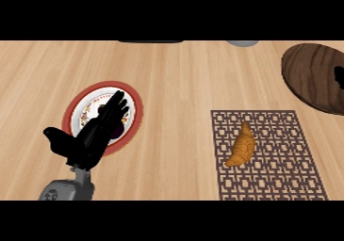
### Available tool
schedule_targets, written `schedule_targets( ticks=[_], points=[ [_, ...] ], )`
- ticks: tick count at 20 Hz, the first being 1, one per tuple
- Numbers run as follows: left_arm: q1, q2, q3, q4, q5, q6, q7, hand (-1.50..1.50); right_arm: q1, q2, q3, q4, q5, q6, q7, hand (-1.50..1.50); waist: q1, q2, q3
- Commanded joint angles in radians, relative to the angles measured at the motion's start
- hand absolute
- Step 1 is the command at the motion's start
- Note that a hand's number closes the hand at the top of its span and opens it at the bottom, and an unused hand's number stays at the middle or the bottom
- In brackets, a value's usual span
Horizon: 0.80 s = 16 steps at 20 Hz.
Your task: Pick the bell pepper from the placemat and place it in the bowl
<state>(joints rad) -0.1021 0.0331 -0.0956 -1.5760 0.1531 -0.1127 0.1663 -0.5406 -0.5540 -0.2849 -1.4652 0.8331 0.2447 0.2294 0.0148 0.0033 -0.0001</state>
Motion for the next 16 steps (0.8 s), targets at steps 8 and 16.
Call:
schedule_targets(
  ticks=[8, 16],
  points=[
    [-0.076, -0.024, -0.005, 0.039, 0.001, 0.0, 0.031, 0.0, -0.247, -0.056, -0.005, 0.689, 0.135, -0.344, -0.274, 1.5, 0.02, 0.01, 0.001],
    [-0.027, -0.029, -0.043, 0.013, -0.016, -0.015, 0.0, 0.0, -0.362, -0.129, 0.007, 1.035, 0.247, -0.386, -0.245, 1.5, 0.067, 0.027, 0.003]
  ],
)
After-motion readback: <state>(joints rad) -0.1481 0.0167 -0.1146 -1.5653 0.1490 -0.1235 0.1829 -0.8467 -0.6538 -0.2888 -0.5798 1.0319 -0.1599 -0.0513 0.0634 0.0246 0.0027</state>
